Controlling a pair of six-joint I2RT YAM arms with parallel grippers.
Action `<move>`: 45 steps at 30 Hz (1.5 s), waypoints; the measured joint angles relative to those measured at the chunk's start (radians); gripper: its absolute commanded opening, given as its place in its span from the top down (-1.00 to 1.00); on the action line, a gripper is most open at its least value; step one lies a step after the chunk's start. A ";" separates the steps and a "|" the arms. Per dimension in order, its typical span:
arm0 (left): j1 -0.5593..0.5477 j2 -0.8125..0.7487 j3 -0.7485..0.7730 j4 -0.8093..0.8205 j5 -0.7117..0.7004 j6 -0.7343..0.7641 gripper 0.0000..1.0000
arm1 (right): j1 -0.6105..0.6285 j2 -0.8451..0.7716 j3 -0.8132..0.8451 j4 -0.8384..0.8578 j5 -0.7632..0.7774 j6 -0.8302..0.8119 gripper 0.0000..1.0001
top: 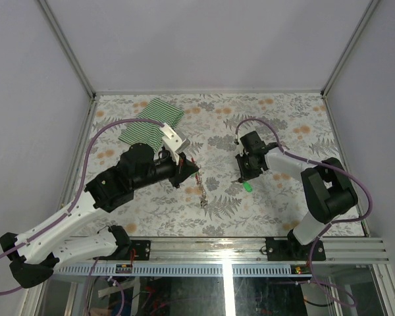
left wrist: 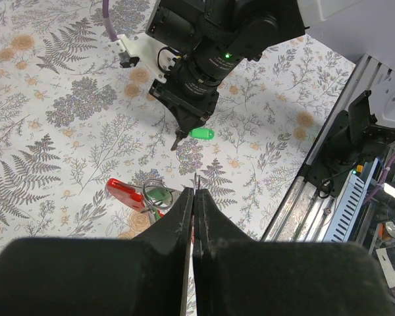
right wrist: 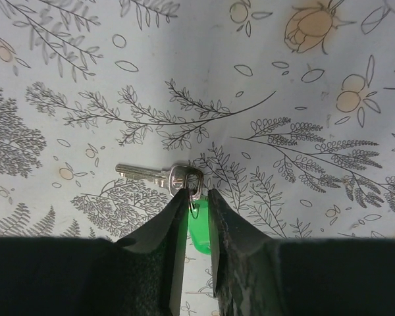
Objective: Put the keys on the keyring
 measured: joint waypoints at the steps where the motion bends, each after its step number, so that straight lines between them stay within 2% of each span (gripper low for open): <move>1: 0.000 0.000 0.000 0.000 0.000 0.000 1.00 | 0.000 0.007 0.000 0.000 0.000 0.000 0.52; 11: 0.000 0.000 0.000 0.000 0.001 0.000 1.00 | 0.000 0.023 0.001 -0.012 -0.008 -0.006 0.65; 16: 0.000 0.000 0.000 0.000 0.007 0.000 1.00 | 0.000 0.022 0.001 -0.018 -0.018 -0.009 0.49; 25: 0.000 0.004 0.000 0.000 0.011 0.000 1.00 | 0.000 0.021 0.001 -0.025 -0.019 -0.013 0.49; 33: 0.000 0.011 0.000 0.001 0.016 0.000 1.00 | 0.000 0.009 0.001 -0.036 -0.018 -0.014 0.34; 38: 0.000 0.014 0.000 0.001 0.017 0.000 1.00 | 0.000 -0.012 0.001 -0.039 -0.018 -0.015 0.48; 45: 0.000 0.017 0.000 0.001 0.018 0.000 1.00 | 0.000 -0.017 0.002 -0.043 -0.019 -0.018 0.50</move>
